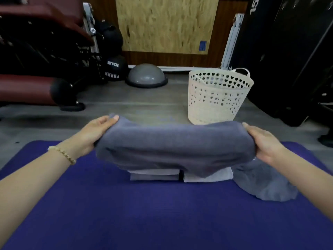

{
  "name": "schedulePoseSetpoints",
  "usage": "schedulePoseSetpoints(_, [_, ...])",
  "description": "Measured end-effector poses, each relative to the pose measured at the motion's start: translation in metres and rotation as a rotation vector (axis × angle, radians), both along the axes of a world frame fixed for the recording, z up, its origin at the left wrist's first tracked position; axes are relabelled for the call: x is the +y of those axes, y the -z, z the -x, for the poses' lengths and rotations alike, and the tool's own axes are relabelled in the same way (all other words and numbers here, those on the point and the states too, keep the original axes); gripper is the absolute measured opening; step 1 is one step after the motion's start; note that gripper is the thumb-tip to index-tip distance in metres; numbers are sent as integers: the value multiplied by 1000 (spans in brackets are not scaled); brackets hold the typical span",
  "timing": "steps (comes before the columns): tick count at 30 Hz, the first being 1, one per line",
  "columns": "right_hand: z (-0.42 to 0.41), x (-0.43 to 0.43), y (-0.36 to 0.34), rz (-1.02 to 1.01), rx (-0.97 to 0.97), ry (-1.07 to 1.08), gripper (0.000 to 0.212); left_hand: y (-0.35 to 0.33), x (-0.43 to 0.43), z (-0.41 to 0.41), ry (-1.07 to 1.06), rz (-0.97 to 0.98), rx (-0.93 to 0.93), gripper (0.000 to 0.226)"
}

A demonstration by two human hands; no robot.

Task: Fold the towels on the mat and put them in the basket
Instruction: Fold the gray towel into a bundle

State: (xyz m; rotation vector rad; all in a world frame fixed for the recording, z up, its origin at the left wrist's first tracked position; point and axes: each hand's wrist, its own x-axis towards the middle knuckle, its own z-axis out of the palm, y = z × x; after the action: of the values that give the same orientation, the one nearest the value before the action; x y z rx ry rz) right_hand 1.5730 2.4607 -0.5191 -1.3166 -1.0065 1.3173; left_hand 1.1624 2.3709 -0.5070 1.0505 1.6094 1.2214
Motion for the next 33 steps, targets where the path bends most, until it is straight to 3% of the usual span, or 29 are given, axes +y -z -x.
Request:
schedulePoseSetpoints(4, [-14,-39,89,266,-349,-165,20,79,-37,2,375,435,181,28])
schedulePoseSetpoints(6, [-20,-58,131,388,-453,-315,21,118,-52,2,525,616,168,35])
schedulePoseSetpoints(8, [-22,-74,167,490,-541,-430,23,158,-64,3,603,761,170,49])
schedulePoseSetpoints(10, [-21,-84,197,532,-626,-474,24,195,-72,8,600,823,287,60])
schedulePoseSetpoints(14, [-12,-91,244,487,-673,-453,26,252,-83,15,485,830,349,54])
schedulePoseSetpoints(20, [4,-69,297,342,-705,-221,17,312,-78,16,92,634,195,13])
schedulePoseSetpoints(24, [13,-37,317,322,-875,-281,17,334,-54,23,-52,607,300,15])
schedulePoseSetpoints(26, [19,-19,321,269,-885,-256,28,337,-38,25,-124,588,318,32])
schedulePoseSetpoints(29, [32,0,326,305,-818,-189,44,342,-16,22,-167,577,308,40])
schedulePoseSetpoints(33, [46,17,334,371,-685,-53,44,351,2,16,-191,508,306,32])
